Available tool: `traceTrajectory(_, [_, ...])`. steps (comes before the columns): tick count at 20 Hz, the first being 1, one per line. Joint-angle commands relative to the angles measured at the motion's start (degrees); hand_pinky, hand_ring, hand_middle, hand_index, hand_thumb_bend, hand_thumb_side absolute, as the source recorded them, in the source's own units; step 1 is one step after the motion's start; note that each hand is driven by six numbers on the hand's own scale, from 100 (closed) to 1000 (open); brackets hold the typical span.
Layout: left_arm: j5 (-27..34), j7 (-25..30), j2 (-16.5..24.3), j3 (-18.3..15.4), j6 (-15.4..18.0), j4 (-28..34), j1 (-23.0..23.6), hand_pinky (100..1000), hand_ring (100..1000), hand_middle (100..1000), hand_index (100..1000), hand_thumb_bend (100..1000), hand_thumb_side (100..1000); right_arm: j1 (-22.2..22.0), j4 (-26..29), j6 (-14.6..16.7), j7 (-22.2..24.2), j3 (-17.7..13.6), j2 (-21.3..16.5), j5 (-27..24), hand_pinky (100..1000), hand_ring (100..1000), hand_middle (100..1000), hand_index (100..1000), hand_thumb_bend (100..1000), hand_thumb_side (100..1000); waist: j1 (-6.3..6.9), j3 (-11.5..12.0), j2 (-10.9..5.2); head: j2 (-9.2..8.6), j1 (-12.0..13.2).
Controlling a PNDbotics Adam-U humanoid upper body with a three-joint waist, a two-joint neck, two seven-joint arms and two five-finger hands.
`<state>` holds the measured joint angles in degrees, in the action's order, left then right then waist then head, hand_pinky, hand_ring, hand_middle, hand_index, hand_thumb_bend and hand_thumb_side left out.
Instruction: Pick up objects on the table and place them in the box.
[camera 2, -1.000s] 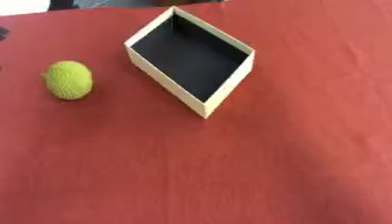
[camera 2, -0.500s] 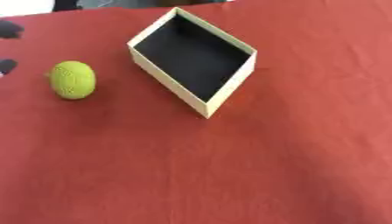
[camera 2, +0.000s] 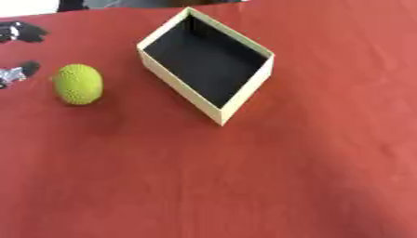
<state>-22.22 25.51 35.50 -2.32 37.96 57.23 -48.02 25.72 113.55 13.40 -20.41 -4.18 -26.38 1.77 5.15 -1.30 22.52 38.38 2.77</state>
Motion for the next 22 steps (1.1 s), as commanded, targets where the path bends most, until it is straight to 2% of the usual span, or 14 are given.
traceTrajectory(1, [-1.5,15.1,0.2,-0.4,14.0,0.4,-1.2,878,848,850,928,401,676,0.5,1.0,0.3,0.1,-0.3,-0.6,-0.4,799,774,583,756,100,618,-0.16,0.2,-1.55,0.18,-0.2])
traceTrajectory(2, [-2.0,15.5,-0.2,-0.5,14.0,0.5,-1.1,879,849,850,929,414,679,0.5,1.0,0.3,0.2,-0.2,-0.6,-0.4,799,775,583,756,100,618,-0.15,0.3,-1.54,0.16,-0.3])
traceTrajectory(5, [-3.3,16.7,-1.0,-0.5,14.0,0.8,-1.3,889,864,859,927,554,665,0.5,1.0,0.3,0.2,-0.2,-0.5,-0.4,800,775,583,756,100,619,-0.17,0.2,-1.48,0.09,-0.3])
traceTrajectory(7, [-4.3,17.5,-1.5,-0.5,14.0,0.6,-1.4,889,863,857,928,587,675,0.5,1.0,0.3,0.2,-0.2,-0.4,-0.4,800,775,583,756,100,620,-0.20,0.2,-1.44,0.07,-0.3])
traceTrajectory(14, [-8.1,18.4,-2.9,-1.2,14.0,-0.9,-2.4,888,870,862,933,612,662,0.6,1.0,0.4,0.2,-0.2,-0.3,-0.6,800,775,583,756,100,622,-0.18,0.0,-1.41,0.04,-0.3])
traceTrajectory(18, [-12.9,16.2,-3.5,-1.5,14.0,-2.5,-2.7,885,874,865,931,606,650,0.5,1.0,0.4,0.2,-0.2,-0.2,-0.7,800,775,581,755,100,623,-0.16,-0.1,-1.38,-0.07,-0.3])
traceTrajectory(22, [-19.4,11.8,-4.2,-1.8,14.0,-3.8,-3.0,882,880,868,926,606,622,0.5,1.0,0.4,0.2,-0.1,0.0,-0.7,801,776,580,755,100,625,-0.20,-0.3,-1.28,-0.07,-0.2])
